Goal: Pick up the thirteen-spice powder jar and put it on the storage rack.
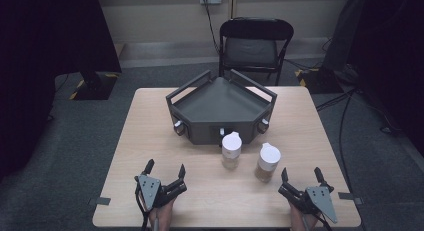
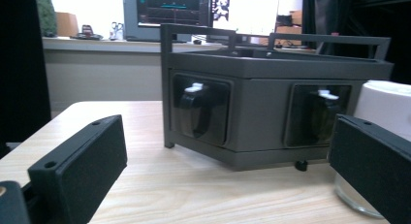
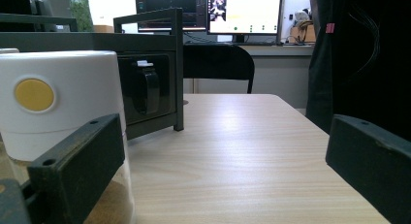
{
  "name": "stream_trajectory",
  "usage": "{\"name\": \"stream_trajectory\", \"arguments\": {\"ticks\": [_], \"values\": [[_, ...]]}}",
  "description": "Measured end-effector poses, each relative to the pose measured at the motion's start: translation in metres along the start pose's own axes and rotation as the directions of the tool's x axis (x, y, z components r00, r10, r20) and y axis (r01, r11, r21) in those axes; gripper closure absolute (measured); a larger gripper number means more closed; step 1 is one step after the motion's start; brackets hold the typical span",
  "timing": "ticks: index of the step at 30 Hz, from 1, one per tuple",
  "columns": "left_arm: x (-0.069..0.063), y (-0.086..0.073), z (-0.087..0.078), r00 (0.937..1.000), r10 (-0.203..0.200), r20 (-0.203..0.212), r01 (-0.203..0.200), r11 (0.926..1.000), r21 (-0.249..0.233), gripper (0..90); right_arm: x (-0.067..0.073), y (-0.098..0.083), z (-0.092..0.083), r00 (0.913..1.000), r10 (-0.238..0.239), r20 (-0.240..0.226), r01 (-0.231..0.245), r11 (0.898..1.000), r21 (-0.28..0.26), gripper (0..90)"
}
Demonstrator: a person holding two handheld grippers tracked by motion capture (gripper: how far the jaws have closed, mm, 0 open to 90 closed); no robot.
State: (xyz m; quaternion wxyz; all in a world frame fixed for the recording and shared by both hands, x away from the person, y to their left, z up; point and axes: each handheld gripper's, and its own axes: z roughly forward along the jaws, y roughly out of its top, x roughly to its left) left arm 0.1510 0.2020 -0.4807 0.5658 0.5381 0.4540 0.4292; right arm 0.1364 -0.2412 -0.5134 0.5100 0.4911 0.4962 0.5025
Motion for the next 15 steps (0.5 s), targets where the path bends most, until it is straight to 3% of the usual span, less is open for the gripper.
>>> {"name": "stream_trajectory", "arguments": {"ticks": [15], "values": [[-0.0049,0.0105,0.0077,0.996,-0.011,0.089,0.011,0.9999,0.002,0.5,0.0003,0.0,0.0,1.0,0.0,0.002,0.0,1.0,0.0,0.0]]}}
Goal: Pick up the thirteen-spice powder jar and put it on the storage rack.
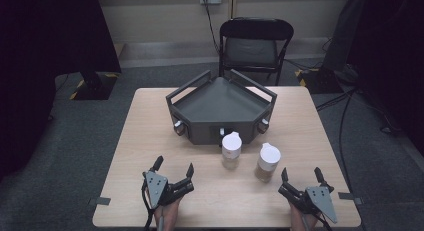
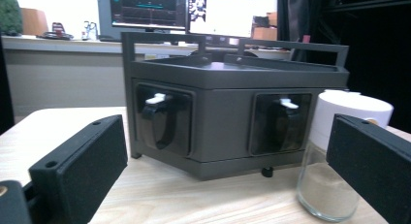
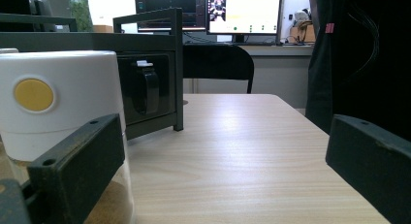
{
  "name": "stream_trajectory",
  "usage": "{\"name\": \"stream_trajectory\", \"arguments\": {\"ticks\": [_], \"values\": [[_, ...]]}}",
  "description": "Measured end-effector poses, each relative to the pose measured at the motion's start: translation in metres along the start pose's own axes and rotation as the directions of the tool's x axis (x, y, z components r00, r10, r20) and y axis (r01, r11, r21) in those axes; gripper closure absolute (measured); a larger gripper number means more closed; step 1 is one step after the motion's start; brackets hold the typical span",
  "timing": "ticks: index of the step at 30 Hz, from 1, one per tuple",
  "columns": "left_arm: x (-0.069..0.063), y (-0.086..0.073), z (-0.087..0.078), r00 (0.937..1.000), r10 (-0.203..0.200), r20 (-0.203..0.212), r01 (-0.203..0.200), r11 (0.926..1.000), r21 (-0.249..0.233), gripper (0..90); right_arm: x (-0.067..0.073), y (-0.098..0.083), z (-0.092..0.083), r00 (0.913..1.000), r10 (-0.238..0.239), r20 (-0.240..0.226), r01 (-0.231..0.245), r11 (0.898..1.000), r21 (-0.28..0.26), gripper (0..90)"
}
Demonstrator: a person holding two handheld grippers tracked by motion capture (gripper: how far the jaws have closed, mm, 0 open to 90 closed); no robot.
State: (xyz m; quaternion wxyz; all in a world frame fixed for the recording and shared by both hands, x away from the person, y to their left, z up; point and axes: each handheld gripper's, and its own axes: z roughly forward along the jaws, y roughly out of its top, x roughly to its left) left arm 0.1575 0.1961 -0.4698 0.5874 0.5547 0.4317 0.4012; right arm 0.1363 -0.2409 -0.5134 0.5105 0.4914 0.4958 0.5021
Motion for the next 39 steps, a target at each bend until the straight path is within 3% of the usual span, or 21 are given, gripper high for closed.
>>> {"name": "stream_trajectory", "arguments": {"ticks": [15,21,39], "values": [[-0.006,0.005,0.011,0.9967,-0.026,0.076,0.027,0.9996,-0.005,1.0,0.0,0.0,0.0,1.0,0.0,0.001,0.0,1.0,0.0,0.0],[-0.011,0.008,0.015,0.9948,-0.018,0.1,0.019,0.9997,-0.011,1.3,0.0,0.0,0.0,1.0,0.0,0.001,0.0,1.0,0.0,0.0],[-0.022,0.016,0.033,0.983,-0.026,0.182,0.026,0.9997,0.001,2.6,0.001,0.0,0.0,1.0,0.0,0.003,0.0,1.0,0.0,0.0]]}}
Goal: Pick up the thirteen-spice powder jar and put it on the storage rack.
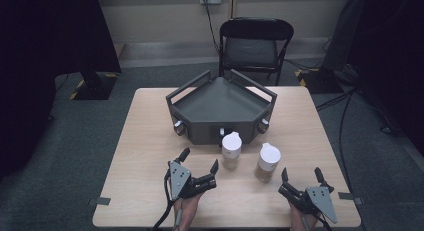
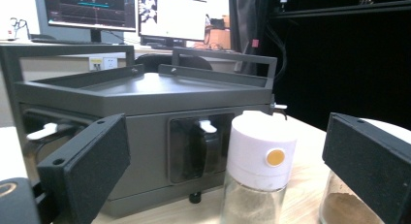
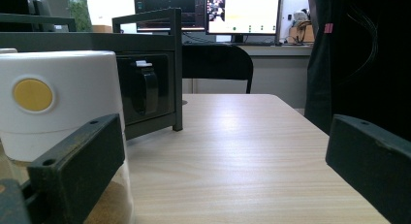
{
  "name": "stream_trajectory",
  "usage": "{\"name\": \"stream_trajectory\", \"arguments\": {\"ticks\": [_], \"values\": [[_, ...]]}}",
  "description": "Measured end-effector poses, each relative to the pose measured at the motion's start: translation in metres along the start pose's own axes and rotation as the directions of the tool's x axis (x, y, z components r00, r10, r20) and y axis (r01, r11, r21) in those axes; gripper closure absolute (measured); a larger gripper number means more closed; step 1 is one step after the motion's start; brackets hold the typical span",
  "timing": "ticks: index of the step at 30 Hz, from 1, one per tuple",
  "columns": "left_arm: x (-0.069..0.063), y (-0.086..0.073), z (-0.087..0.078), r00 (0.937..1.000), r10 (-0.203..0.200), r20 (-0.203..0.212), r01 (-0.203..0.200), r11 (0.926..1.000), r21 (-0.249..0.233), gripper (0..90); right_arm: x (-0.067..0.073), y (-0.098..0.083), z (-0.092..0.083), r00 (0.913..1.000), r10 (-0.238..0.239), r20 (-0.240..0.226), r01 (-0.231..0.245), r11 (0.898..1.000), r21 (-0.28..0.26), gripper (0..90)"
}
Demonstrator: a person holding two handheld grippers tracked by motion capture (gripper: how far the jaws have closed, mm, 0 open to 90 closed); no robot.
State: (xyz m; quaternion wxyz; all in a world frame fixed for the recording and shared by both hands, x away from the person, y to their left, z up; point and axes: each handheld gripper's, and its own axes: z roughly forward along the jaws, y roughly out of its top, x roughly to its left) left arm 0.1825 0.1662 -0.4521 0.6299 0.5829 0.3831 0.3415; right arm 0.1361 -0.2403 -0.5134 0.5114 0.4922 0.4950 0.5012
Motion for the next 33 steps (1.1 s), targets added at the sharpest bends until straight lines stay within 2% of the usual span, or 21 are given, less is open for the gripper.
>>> {"name": "stream_trajectory", "arguments": {"ticks": [5,11,17,25,33], "values": [[-0.001,0.002,0.005,0.9997,-0.013,0.019,0.013,0.9999,0.003,2.8,0.0,0.0,0.0,1.0,0.0,0.0,0.0,1.0,0.0,0.0],[-0.003,0.001,0.011,0.9995,-0.009,0.032,0.009,1.0,0.002,3.7,0.0,0.0,0.0,1.0,0.0,0.0,0.0,1.0,0.0,0.0],[-0.004,0.002,0.018,0.9991,-0.014,0.04,0.013,0.9997,0.021,4.2,0.0,0.0,0.0,1.0,0.0,0.0,0.0,1.0,0.0,0.0],[-0.008,0.006,0.033,0.9978,-0.009,0.066,0.006,0.9993,0.036,5.2,0.0,0.0,0.0,1.0,0.0,0.0,0.0,1.0,0.0,0.0],[-0.012,0.002,0.048,0.9965,-0.009,0.083,0.005,0.9987,0.052,7.8,0.0,0.0,0.0,1.0,0.0,0.0,0.0,1.0,0.0,0.0]]}}
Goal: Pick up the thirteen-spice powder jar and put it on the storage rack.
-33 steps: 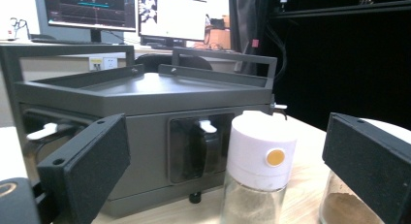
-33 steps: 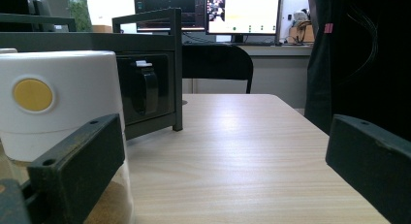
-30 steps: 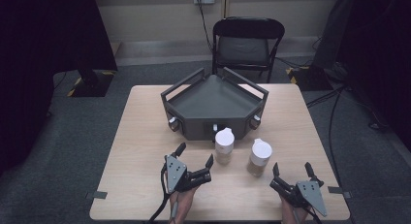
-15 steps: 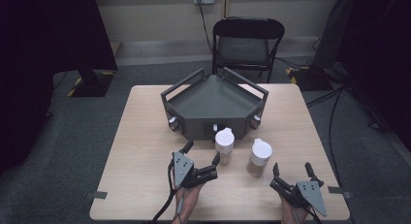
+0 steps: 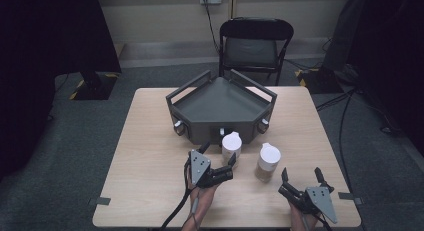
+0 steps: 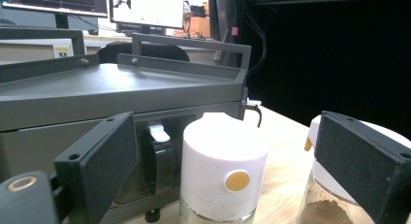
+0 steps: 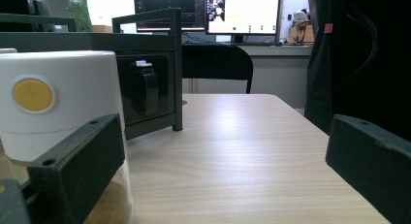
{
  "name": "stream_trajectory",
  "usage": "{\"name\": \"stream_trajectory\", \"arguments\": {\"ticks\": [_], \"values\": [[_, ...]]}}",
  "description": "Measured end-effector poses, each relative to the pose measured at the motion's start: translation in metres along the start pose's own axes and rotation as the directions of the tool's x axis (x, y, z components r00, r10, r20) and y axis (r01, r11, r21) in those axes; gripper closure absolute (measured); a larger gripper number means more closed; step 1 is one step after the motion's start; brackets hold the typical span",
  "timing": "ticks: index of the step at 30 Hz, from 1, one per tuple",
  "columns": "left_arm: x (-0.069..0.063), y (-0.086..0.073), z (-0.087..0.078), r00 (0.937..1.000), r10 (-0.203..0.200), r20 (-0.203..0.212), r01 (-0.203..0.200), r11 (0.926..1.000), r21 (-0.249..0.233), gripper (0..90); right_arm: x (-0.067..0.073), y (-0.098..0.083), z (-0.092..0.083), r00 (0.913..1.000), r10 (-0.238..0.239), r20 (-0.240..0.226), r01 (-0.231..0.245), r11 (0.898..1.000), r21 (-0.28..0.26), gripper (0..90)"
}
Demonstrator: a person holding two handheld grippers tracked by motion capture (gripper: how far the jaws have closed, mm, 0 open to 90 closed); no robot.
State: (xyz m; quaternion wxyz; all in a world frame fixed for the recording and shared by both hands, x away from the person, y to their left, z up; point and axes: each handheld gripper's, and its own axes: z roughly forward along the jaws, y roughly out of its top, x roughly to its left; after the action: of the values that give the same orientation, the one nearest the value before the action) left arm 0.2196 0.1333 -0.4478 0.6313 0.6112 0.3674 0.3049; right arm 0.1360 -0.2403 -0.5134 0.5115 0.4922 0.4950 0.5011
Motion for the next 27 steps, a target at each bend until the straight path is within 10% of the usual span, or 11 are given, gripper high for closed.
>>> {"name": "stream_trajectory", "arguments": {"ticks": [27], "values": [[-0.002,-0.011,0.041,0.9991,0.043,-0.006,-0.042,0.9954,0.085,19.6,-0.001,0.0,0.0,1.0,0.0,-0.007,0.0,1.0,0.0,0.0]]}}
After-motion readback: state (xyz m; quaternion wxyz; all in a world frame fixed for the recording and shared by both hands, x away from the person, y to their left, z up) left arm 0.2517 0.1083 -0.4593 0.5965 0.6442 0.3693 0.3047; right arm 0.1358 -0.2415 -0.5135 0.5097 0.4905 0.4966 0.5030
